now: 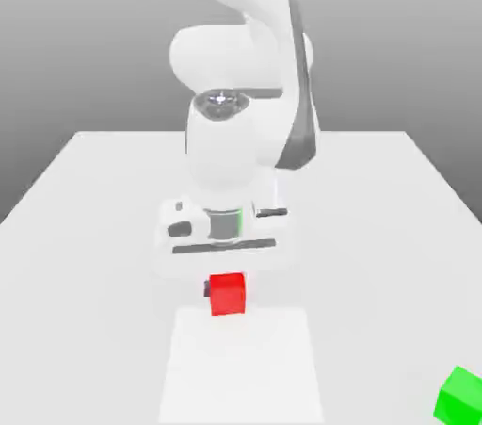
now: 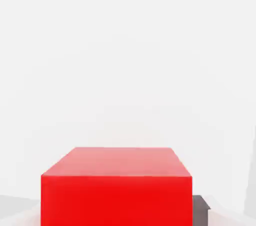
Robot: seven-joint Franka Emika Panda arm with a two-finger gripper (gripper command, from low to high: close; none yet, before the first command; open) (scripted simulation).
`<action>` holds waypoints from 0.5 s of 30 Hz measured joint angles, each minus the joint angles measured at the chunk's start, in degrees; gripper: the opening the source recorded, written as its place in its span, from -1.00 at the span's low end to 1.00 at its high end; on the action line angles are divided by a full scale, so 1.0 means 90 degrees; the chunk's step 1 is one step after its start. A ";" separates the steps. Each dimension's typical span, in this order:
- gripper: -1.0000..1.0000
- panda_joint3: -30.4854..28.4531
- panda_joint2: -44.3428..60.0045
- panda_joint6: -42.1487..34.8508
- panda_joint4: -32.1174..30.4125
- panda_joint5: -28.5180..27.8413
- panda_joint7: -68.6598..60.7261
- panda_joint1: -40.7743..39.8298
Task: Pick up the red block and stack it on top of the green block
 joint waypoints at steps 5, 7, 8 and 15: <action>-1.00 0.0198 -0.0088 -0.0697 0.0609 0.0286 -0.0623 0.0432; -1.00 0.0344 0.0152 -0.0905 0.1057 0.0380 -0.0970 0.0781; -1.00 0.0400 0.0279 -0.1007 0.1286 0.0402 -0.1130 0.0934; -1.00 0.0819 0.1194 -0.1709 0.2899 0.0218 -0.2019 0.1646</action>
